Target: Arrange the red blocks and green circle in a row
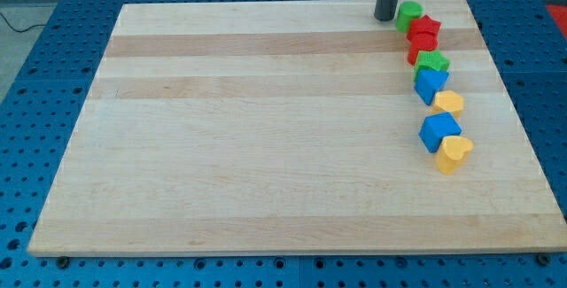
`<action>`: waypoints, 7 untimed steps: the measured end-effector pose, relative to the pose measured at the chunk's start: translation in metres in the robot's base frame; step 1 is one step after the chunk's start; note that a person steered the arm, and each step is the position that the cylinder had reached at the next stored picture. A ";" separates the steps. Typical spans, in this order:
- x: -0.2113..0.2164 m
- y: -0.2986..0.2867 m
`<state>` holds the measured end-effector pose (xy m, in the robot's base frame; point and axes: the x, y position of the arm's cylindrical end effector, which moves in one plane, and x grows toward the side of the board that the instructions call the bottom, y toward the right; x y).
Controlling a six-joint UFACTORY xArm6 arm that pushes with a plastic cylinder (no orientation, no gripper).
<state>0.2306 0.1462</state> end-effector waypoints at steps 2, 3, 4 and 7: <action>-0.028 0.004; -0.019 0.004; -0.010 0.009; -0.013 0.033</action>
